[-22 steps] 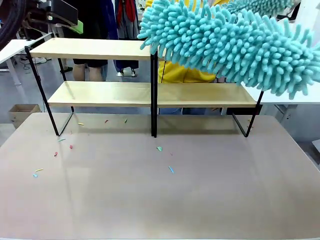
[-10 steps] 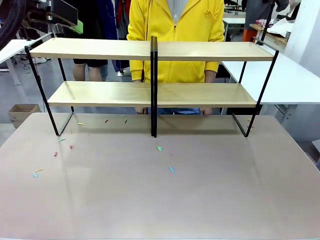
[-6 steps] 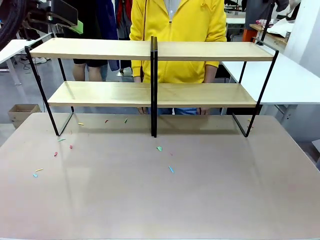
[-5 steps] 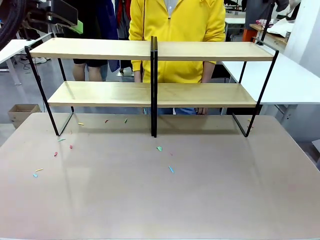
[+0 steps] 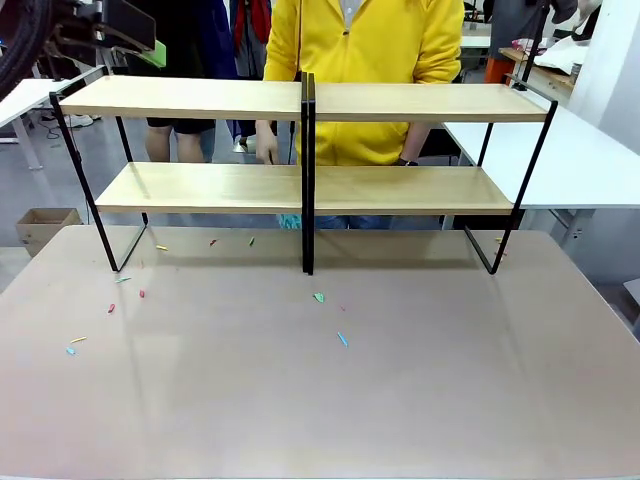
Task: Clean the shelves.
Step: Place the Duster on the table.
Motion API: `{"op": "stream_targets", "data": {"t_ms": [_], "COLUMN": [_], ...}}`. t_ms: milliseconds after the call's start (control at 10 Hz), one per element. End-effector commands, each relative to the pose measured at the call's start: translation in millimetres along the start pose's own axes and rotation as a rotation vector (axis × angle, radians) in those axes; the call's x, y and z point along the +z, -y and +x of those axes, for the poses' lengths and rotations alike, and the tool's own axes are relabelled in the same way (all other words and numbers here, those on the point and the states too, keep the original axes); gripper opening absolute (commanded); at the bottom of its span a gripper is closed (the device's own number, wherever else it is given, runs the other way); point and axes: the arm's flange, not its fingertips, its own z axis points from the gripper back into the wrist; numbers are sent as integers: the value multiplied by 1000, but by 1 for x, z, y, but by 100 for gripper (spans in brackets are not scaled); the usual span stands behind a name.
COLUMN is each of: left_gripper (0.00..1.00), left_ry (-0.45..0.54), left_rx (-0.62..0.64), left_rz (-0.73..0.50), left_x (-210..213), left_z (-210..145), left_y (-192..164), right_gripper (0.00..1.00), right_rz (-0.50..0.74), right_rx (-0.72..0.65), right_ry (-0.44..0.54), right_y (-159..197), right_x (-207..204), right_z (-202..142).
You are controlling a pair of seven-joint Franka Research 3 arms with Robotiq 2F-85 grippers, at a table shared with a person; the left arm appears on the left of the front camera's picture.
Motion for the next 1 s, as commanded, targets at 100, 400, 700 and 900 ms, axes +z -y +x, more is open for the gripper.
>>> {"op": "stream_targets", "data": {"t_ms": [100, 400, 700, 900], "left_gripper": [100, 100, 100, 100], "left_ry": [3, 3, -95, -332], "left_rx": [2, 2, -66, -48], "left_rz": [11, 11, -120, -169], "left_x": [0, 0, 6, -15], "left_z": [0, 0, 5, -11], "left_y": [0, 0, 10, -19], "right_gripper": [12, 12, 12, 12], "right_rz": [2, 2, 47, 108], "right_rx": [7, 7, 118, 193], "right_ry": [4, 4, -187, -480], "right_y": [-3, -3, -12, 2], "right_x": [2, 2, -24, -86], "right_z": [0, 0, 9, 15]}}
